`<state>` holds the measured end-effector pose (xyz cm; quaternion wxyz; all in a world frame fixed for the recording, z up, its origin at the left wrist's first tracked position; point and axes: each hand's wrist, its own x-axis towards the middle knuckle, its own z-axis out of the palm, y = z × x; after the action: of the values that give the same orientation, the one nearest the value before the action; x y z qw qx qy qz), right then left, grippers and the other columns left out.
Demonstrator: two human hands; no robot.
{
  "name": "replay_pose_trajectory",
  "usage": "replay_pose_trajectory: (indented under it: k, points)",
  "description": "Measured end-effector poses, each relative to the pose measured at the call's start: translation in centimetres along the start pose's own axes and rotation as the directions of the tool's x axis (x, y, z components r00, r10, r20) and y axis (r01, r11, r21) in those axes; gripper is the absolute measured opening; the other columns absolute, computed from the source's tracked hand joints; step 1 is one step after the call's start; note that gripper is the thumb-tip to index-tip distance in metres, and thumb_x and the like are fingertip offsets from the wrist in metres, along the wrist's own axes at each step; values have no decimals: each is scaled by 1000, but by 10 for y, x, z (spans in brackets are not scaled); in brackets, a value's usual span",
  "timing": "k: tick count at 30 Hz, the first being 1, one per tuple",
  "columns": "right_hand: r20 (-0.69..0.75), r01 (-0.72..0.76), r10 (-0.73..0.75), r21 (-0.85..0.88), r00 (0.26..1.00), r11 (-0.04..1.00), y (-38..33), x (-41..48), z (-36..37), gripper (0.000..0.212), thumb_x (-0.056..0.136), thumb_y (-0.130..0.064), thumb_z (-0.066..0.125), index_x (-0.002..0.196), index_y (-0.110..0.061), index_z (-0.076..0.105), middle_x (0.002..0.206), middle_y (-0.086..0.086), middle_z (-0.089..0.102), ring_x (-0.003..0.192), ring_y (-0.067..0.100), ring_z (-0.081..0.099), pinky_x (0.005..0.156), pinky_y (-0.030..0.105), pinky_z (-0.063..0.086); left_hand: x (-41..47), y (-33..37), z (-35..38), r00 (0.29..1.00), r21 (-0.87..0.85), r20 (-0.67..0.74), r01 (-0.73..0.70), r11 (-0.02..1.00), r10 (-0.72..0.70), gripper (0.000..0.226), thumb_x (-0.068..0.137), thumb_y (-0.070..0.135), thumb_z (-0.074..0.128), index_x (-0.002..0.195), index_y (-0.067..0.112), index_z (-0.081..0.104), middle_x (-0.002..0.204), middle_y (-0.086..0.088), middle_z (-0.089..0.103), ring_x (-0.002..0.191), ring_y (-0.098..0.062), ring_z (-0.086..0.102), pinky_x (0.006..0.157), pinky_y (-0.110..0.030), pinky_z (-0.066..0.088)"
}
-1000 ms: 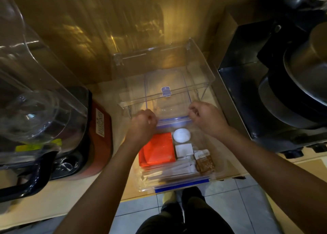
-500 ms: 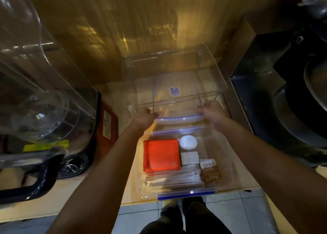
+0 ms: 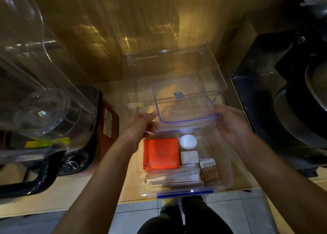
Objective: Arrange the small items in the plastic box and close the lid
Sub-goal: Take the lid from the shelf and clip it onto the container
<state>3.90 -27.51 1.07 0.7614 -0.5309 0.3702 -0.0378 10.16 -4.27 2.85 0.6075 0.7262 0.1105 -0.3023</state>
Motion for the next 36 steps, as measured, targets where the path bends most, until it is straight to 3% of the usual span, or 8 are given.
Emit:
replay_pose_trajectory:
  k: [6, 12, 17, 22, 26, 29, 32, 36]
  points:
    - [-63, 15, -15, 7, 998, 1000, -4, -32, -26, 14, 82, 1, 58, 86, -7, 69, 70, 9, 73, 63, 18, 71, 64, 33, 59, 1, -9, -4, 984, -242, 101, 168, 956, -148, 13, 93, 28, 52, 89, 17, 57, 78, -5, 62, 66, -16, 58, 57, -25, 51]
    - [59, 76, -70, -92, 996, 993, -15, -52, -60, 32, 77, -13, 64, 108, -8, 67, 105, 17, 69, 91, 28, 68, 81, 40, 58, 5, -16, -4, 987, -442, -130, 27, 897, -94, 13, 87, 27, 62, 91, 15, 65, 85, -2, 62, 75, -14, 60, 65, -29, 51]
    - [203, 63, -55, -35, 978, 997, -15, -57, -79, 39, 73, -19, 64, 111, -10, 64, 95, 8, 72, 75, 16, 69, 61, 24, 58, -9, -24, -12, 999, -156, -33, 20, 987, -25, 13, 86, 27, 63, 82, 15, 67, 73, -3, 63, 68, -18, 57, 57, -26, 44]
    - [118, 44, -56, 107, 991, 993, 2, -58, -72, 44, 89, -21, 55, 125, 3, 49, 112, 20, 54, 104, 34, 53, 96, 49, 44, -44, -31, -19, 995, -52, 89, -45, 998, 50, 35, 77, 39, 66, 99, 11, 67, 87, -15, 72, 78, -32, 69, 71, -38, 55]
    - [116, 97, -88, -69, 989, 993, 13, -62, -57, 37, 85, -12, 60, 121, -10, 57, 112, 13, 65, 100, 29, 64, 86, 44, 52, -59, -45, -15, 985, -4, -147, -90, 996, 88, 37, 79, 29, 70, 108, 10, 61, 85, -23, 67, 76, -40, 63, 69, -42, 53]
    - [153, 140, -106, -236, 983, 962, 24, -58, -48, 45, 83, -15, 63, 127, -22, 52, 117, 6, 65, 104, 24, 64, 86, 42, 55, -64, -63, -12, 940, 79, -292, -162, 984, 178, 34, 83, 20, 67, 114, 14, 55, 94, -8, 60, 84, -23, 59, 74, -39, 50]
    - [164, 116, -65, -328, 984, 938, 35, -50, -45, 60, 84, -22, 63, 138, -29, 39, 128, 5, 58, 110, 24, 60, 94, 50, 50, -67, -86, -9, 924, 60, -336, -171, 983, 181, 26, 86, 20, 64, 108, 25, 53, 122, -11, 52, 108, -27, 56, 93, -52, 49]
    - [186, 88, 1, -467, 983, 880, 44, -36, -44, 66, 87, -28, 60, 144, -31, 27, 140, 8, 48, 117, 27, 55, 97, 53, 48, -69, -108, -5, 918, -10, -373, -149, 989, 135, 25, 88, 20, 62, 105, 33, 49, 113, 0, 57, 107, -24, 58, 93, -48, 50]
